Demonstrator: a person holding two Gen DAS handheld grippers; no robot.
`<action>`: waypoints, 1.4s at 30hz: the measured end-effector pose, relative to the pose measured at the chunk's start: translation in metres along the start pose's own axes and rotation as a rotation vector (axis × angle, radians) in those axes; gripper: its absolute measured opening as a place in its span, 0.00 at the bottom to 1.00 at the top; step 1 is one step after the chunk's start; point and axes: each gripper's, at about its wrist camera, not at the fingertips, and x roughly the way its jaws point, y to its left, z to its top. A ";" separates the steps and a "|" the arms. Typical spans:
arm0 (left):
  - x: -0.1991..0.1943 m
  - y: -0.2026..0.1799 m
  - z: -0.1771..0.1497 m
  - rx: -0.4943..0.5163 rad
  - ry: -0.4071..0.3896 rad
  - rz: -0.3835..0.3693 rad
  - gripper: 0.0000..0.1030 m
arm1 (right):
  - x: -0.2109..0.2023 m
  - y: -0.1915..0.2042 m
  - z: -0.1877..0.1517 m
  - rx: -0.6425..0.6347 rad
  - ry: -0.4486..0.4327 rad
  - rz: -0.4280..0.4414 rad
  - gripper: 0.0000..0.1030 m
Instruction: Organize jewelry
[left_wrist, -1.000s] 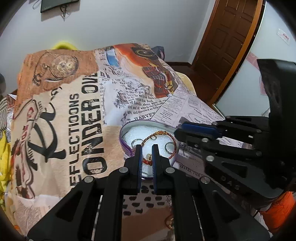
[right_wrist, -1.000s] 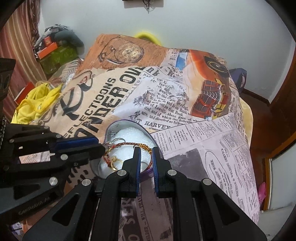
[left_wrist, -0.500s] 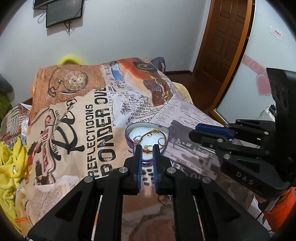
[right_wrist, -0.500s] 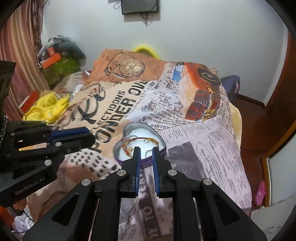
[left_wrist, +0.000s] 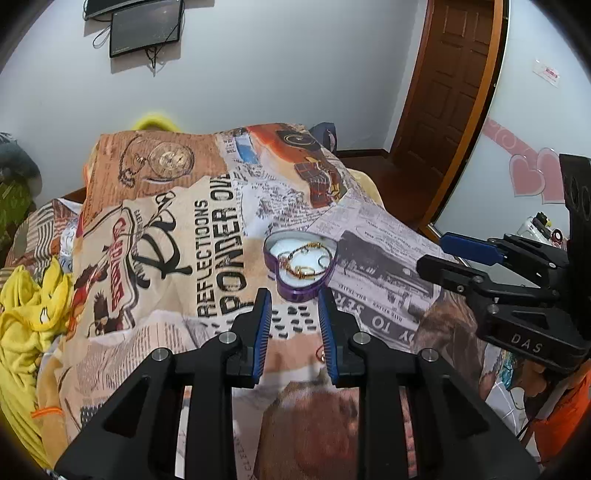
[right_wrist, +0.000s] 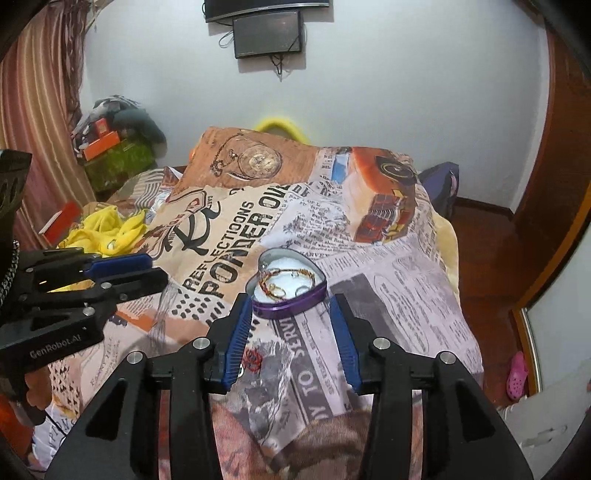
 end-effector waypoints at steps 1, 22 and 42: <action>0.001 0.000 -0.003 -0.002 0.008 -0.001 0.24 | 0.000 0.000 -0.002 0.002 0.005 -0.003 0.39; 0.083 -0.018 -0.057 0.006 0.241 -0.055 0.24 | 0.014 -0.014 -0.056 0.063 0.115 -0.015 0.39; 0.085 -0.022 -0.055 0.009 0.188 -0.082 0.00 | 0.034 -0.018 -0.068 0.077 0.174 0.011 0.39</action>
